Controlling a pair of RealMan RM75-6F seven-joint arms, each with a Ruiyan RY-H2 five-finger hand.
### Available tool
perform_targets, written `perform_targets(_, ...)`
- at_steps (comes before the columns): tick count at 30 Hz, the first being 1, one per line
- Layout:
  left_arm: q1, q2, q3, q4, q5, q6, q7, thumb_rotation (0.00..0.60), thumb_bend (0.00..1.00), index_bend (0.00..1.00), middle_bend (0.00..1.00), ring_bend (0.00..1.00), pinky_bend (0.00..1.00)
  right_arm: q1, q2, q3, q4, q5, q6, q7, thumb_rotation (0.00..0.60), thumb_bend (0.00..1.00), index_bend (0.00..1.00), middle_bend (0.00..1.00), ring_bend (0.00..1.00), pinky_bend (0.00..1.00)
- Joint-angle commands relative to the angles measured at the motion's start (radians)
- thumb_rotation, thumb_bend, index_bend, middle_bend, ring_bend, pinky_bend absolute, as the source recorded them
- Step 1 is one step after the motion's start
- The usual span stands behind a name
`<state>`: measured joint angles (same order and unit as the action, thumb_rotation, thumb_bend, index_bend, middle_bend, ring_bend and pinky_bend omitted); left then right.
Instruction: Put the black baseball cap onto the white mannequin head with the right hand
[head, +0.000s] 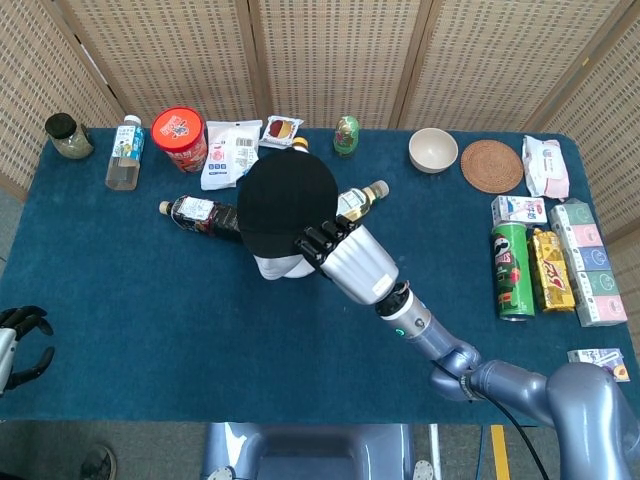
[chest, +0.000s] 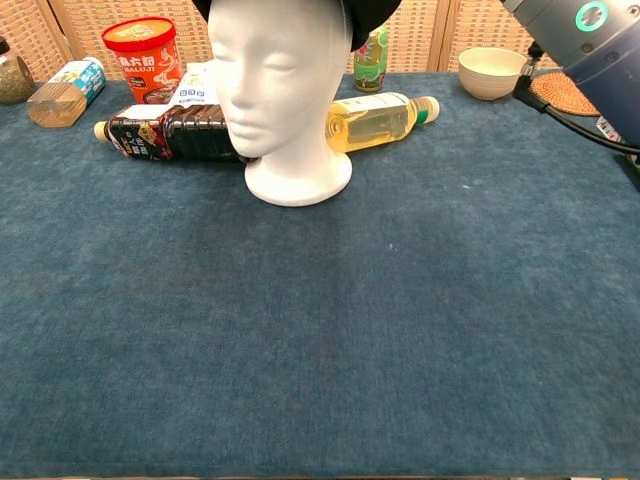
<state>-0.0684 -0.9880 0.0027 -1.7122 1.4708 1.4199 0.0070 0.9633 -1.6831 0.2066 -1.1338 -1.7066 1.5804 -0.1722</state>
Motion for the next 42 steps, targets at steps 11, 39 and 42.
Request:
perform_targets(11,-0.002,-0.001,0.002,0.000,0.004,-0.003,-0.001,0.600,0.34,0.46,0.31,0.26,0.33,-0.024,0.001,-0.029,-0.007,-0.028,-0.029,0.000,0.600,0.70,0.76,0.63,0.67,0.73)
perform_targets(39,-0.002,-0.002,0.001,-0.008,0.008,0.002,0.006,0.600,0.34,0.45,0.31,0.26,0.33,-0.061,0.052,-0.034,-0.078,-0.054,-0.073,-0.012,0.600,0.47,0.30,0.40,0.44,0.52)
perform_targets(42,-0.002,-0.002,0.001,-0.007,0.008,0.002,0.005,0.600,0.34,0.45,0.31,0.26,0.33,-0.065,0.064,-0.035,-0.097,-0.052,-0.085,-0.017,0.600,0.45,0.24,0.35,0.40,0.47)
